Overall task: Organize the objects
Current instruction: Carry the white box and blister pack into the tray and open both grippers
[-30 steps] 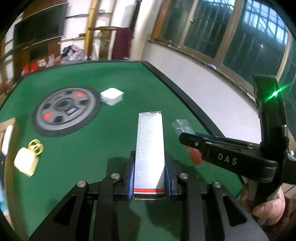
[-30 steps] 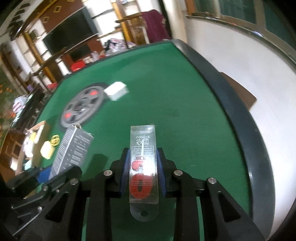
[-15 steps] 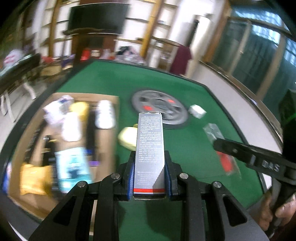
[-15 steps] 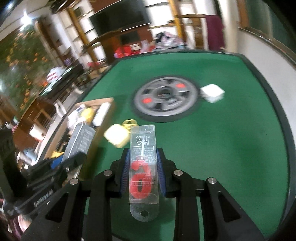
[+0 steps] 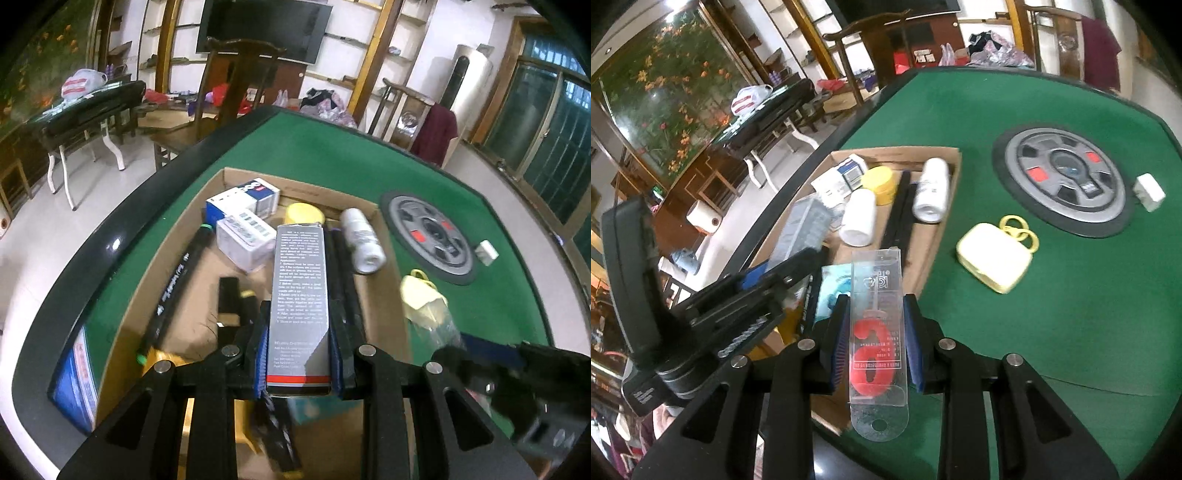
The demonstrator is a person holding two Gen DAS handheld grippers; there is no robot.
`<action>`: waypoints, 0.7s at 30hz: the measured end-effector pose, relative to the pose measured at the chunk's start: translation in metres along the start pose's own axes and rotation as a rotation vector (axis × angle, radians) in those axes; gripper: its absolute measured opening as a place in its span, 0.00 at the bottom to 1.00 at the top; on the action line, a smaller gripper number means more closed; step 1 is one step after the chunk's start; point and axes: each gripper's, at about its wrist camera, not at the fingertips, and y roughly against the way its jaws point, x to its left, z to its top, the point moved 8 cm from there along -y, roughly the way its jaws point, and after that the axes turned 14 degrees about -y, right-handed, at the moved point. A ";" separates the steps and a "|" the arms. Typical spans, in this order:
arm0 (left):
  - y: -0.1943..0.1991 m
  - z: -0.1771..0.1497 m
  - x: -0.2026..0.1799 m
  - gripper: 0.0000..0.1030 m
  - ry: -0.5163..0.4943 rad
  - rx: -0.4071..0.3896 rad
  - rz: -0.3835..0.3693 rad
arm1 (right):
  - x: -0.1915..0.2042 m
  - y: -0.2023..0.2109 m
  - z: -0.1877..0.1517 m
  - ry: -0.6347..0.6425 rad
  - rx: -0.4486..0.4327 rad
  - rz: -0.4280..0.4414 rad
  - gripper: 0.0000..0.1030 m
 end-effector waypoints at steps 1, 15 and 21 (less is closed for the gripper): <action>-0.003 0.000 0.003 0.22 0.005 0.010 -0.004 | 0.003 -0.005 0.000 0.002 0.007 -0.002 0.25; -0.037 -0.003 0.019 0.22 0.038 0.094 -0.059 | 0.024 -0.052 -0.035 0.063 0.092 -0.067 0.25; -0.034 -0.004 0.014 0.22 0.022 0.099 -0.077 | 0.027 -0.054 -0.053 0.116 0.100 -0.105 0.25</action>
